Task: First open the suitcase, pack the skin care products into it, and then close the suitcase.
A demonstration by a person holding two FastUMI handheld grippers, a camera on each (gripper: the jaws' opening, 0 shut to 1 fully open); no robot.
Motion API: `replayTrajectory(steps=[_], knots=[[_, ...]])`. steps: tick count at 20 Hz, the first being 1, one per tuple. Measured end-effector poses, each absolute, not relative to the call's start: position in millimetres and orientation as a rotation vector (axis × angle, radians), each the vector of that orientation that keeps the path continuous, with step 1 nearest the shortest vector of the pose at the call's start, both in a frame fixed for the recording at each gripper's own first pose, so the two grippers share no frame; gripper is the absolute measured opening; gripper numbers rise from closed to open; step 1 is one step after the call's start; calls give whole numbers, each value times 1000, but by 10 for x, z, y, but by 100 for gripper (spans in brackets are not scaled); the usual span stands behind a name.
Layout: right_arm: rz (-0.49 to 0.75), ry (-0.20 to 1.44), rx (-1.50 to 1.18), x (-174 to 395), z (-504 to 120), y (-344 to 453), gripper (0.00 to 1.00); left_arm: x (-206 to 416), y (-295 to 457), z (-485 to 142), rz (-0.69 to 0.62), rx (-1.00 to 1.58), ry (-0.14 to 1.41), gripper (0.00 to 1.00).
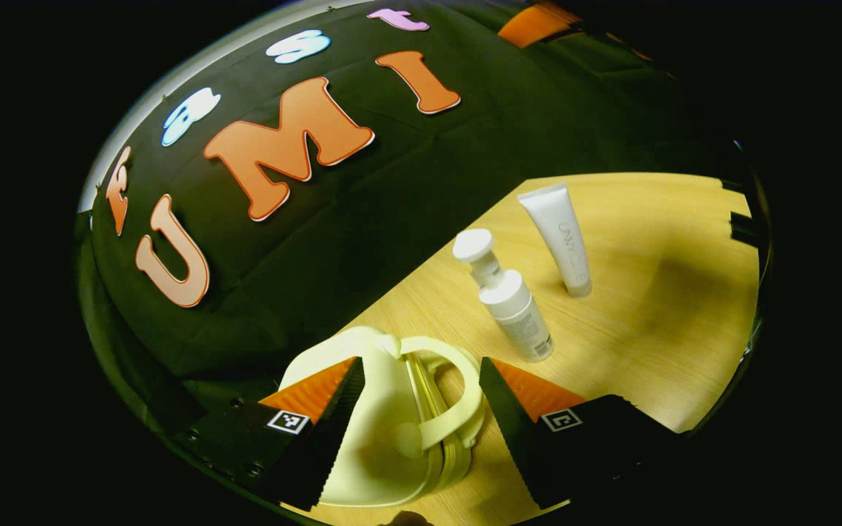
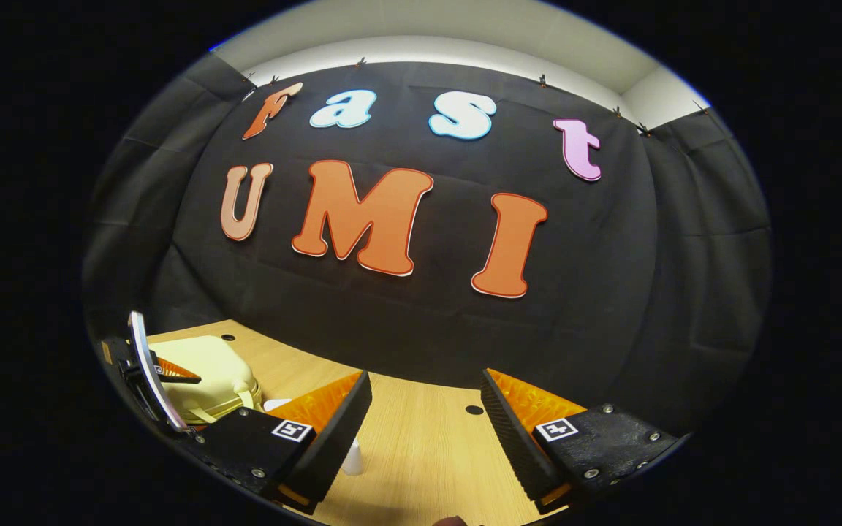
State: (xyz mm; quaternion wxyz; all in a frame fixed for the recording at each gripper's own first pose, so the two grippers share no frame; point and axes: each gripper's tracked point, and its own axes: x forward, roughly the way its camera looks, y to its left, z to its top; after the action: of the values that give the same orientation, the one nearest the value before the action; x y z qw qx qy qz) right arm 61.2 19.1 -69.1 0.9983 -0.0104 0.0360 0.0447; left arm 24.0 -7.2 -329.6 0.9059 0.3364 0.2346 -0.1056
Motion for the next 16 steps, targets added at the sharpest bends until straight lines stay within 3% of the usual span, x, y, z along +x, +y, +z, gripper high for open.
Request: replayTrajectory(steps=[5, 6, 9, 13, 14, 16], knots=[[61, 83, -20, 637, -772, 59, 95, 284, 7, -3602, -237, 779, 553, 98], [55, 83, -20, 636, -782, 36, 95, 295, 15, -3655, -240, 790, 570, 94], [40, 81, -22, 650, -796, -1, 95, 287, -15, -3736, -253, 874, 579, 98], [37, 74, -15, 657, -797, 0, 95, 355, 7, -3855, -256, 989, 605, 85], [37, 72, -18, 661, -795, -7, 95, 366, -34, -3857, -266, 1000, 594, 71], [35, 72, -20, 663, -800, -4, 95, 313, -126, -3860, -291, 1018, 574, 56]])
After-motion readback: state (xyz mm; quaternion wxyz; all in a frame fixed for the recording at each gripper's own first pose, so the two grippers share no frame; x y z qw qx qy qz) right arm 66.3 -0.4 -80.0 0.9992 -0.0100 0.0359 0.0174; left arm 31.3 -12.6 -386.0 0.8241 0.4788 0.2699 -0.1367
